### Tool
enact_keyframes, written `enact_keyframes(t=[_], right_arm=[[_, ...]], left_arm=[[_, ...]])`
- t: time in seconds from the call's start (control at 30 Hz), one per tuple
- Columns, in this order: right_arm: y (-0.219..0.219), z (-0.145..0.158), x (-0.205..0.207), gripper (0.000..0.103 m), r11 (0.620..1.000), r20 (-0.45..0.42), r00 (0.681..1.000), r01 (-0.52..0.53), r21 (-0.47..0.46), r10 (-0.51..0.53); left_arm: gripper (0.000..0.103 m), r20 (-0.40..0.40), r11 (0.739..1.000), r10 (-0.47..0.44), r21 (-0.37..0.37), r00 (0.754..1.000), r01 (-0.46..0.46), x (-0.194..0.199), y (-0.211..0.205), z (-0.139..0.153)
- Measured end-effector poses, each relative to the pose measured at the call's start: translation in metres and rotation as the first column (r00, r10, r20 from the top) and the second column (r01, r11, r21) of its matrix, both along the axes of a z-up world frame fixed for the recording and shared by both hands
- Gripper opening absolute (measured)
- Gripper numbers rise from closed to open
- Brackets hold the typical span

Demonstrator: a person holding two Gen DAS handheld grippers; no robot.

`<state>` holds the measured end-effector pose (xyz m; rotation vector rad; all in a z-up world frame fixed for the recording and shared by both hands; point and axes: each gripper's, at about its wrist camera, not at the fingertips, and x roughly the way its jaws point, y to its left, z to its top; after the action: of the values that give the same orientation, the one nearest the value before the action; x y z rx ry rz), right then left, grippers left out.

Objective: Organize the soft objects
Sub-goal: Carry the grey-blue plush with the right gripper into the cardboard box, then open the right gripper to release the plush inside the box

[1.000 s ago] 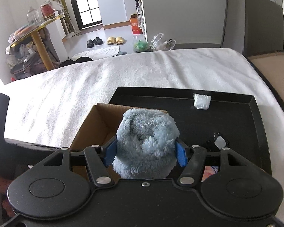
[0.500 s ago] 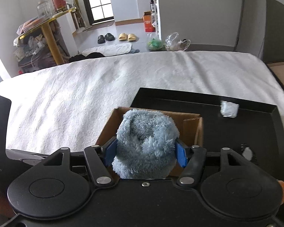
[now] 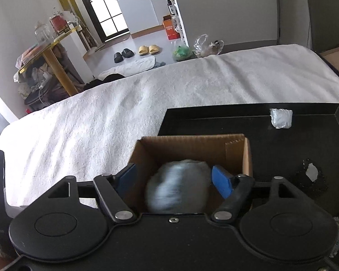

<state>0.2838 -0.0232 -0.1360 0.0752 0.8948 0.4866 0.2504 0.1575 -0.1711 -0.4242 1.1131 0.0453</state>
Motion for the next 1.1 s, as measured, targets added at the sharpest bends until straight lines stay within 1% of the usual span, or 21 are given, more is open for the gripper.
enact_keyframes(t=[0.07, 0.17, 0.23, 0.33, 0.47, 0.73, 0.9, 0.97, 1.03, 1.1], right_arm=[[-0.003, 0.002, -0.004, 0.075, 1.0, 0.002, 1.0, -0.014, -0.009, 0.014], [-0.01, 0.004, -0.008, 0.076, 0.998, 0.015, 0.999, -0.028, -0.053, 0.029], [-0.019, 0.006, -0.009, 0.076, 0.998, 0.01, 1.0, -0.019, -0.065, 0.02], [-0.032, 0.008, -0.009, 0.076, 0.997, 0.006, 1.0, -0.001, -0.075, 0.002], [-0.05, 0.011, -0.013, 0.076, 0.996, 0.018, 0.999, 0.028, -0.08, -0.027], [-0.083, 0.008, -0.021, 0.079, 0.995, 0.022, 0.997, 0.079, -0.062, -0.077], [-0.107, 0.001, -0.022, 0.08, 0.991, 0.023, 0.993, 0.117, -0.069, -0.116], [-0.117, -0.002, -0.022, 0.082, 0.988, 0.026, 0.99, 0.137, -0.072, -0.135], [-0.126, -0.006, -0.021, 0.082, 0.985, 0.025, 0.988, 0.157, -0.073, -0.155], [-0.137, -0.011, -0.02, 0.082, 0.981, 0.02, 0.983, 0.182, -0.067, -0.181]], left_arm=[[0.014, -0.003, 1.0, 0.005, 0.006, 1.0, -0.005, 0.0, -0.001, 0.0], [0.023, -0.012, 0.999, 0.0, 0.043, 1.0, 0.001, 0.002, -0.004, 0.0], [0.041, -0.019, 0.998, 0.007, 0.068, 1.0, -0.005, 0.002, -0.005, 0.001], [0.05, -0.027, 0.995, 0.022, 0.101, 0.999, -0.019, 0.001, -0.006, 0.002], [0.058, -0.03, 0.99, 0.042, 0.135, 0.999, -0.038, -0.003, -0.005, 0.008], [0.069, 0.004, 0.978, 0.06, 0.202, 0.998, -0.059, -0.014, -0.013, 0.026], [0.072, 0.024, 0.966, 0.073, 0.247, 0.997, -0.077, -0.018, -0.026, 0.033], [0.075, 0.023, 0.963, 0.071, 0.258, 0.997, -0.074, -0.019, -0.033, 0.034], [0.081, 0.017, 0.965, 0.069, 0.253, 0.997, -0.071, -0.02, -0.038, 0.034], [0.083, 0.017, 0.962, 0.07, 0.265, 0.997, -0.072, -0.021, -0.044, 0.035]])
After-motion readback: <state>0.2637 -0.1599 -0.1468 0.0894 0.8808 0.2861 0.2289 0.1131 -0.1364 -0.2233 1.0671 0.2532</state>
